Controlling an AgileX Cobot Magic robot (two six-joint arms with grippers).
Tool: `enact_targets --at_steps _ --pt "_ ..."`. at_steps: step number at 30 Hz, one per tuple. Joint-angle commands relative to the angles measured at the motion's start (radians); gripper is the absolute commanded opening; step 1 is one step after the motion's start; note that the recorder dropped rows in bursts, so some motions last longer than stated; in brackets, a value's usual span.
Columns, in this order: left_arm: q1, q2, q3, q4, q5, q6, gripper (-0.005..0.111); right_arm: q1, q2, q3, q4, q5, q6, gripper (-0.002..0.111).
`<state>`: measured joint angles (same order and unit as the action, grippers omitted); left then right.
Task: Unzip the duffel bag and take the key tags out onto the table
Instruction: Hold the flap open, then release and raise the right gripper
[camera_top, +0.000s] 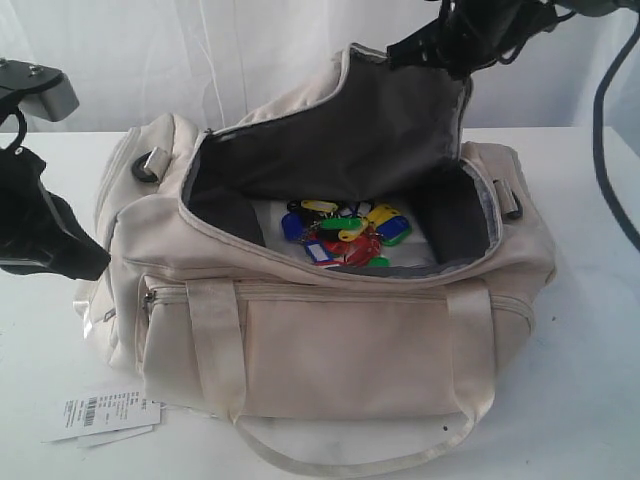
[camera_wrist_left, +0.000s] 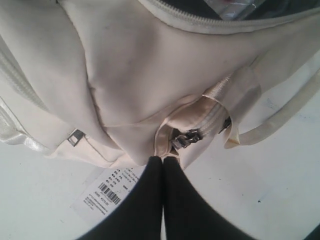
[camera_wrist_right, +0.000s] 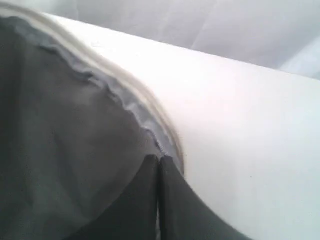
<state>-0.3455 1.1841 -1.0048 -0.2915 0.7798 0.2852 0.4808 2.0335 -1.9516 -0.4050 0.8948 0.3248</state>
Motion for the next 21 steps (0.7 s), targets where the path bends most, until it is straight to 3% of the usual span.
enact_targets --at_steps 1,6,13,16,21 --pt "-0.005 -0.009 -0.006 -0.025 0.023 0.011 0.0 0.001 -0.04 -0.011 0.075 -0.014 -0.017 0.0" --pt "-0.005 -0.009 -0.006 -0.025 0.023 0.018 0.0 0.078 -0.086 -0.011 0.317 0.048 -0.352 0.0" --pt "-0.005 -0.009 -0.006 -0.027 0.023 0.021 0.0 0.135 -0.041 -0.011 0.345 0.238 -0.407 0.0" --pt "-0.005 -0.009 -0.006 -0.029 0.023 0.021 0.0 0.139 0.002 -0.011 0.395 0.158 -0.41 0.0" --pt "-0.005 -0.009 -0.006 -0.031 0.024 0.021 0.0 0.139 0.058 -0.011 0.577 -0.198 -0.408 0.0"
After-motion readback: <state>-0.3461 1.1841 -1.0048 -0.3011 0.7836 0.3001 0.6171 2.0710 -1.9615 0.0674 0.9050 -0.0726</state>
